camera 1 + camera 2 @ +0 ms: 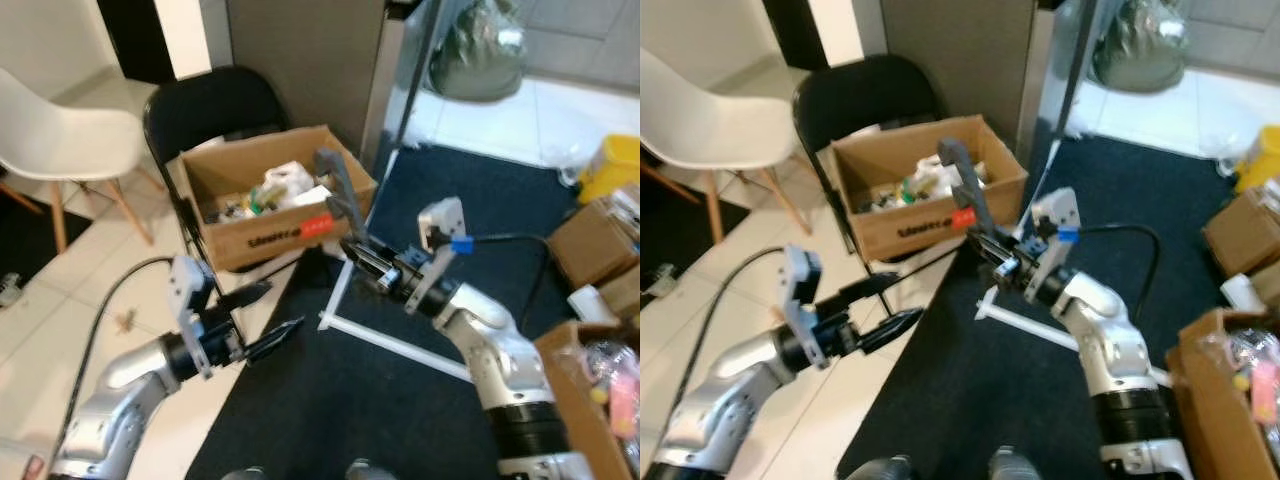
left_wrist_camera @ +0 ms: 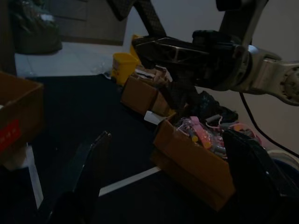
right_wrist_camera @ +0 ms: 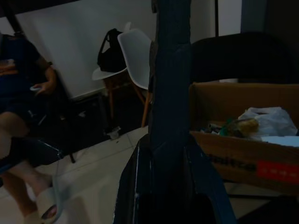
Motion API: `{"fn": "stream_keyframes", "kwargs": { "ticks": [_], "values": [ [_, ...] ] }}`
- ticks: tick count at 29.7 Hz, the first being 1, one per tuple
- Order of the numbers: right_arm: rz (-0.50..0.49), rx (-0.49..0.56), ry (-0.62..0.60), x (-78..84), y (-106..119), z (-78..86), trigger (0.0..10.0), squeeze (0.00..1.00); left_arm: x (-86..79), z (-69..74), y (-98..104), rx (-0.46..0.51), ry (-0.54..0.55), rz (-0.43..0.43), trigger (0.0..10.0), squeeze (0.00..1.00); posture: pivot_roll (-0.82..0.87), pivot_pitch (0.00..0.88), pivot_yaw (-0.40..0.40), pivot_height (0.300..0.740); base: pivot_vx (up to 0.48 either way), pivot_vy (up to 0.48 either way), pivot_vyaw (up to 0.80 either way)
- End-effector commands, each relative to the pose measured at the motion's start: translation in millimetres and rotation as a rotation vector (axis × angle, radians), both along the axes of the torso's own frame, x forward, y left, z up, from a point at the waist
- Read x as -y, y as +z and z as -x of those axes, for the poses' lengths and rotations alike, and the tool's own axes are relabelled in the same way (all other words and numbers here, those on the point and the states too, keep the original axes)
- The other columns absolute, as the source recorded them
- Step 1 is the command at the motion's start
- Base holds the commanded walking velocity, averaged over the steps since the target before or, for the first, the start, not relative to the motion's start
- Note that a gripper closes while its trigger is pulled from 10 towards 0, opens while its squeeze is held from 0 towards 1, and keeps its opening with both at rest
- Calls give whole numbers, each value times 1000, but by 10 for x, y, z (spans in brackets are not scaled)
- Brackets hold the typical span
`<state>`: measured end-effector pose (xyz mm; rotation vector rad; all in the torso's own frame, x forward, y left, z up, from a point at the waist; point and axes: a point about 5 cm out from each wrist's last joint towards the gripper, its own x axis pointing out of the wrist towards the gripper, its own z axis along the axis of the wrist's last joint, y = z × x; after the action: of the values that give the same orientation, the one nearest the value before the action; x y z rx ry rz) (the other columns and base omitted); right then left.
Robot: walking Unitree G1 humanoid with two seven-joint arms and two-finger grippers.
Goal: Picking trash to rubbish bin
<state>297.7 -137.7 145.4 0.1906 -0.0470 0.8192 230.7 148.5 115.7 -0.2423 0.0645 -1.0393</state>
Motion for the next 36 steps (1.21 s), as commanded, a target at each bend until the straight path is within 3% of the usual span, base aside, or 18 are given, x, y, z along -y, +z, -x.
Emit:
{"fn": "stream_keyframes", "kwargs": {
  "ticks": [1,7,36],
  "values": [
    [-1,7,10,-24,5,8,10000,0,-21,9,-19,-14,0,-8,10000,0,23,0,-3,740,371,0,0],
    [3,6,7,-24,4,9,10000,0,-27,18,-32,-15,-1,-11,10000,0,23,0,-3,740,372,0,667],
    [-2,3,3,-31,-11,4,10000,0,-23,28,-71,-18,-11,-14,10000,0,26,0,-10,740,381,0,0]
  ]
}}
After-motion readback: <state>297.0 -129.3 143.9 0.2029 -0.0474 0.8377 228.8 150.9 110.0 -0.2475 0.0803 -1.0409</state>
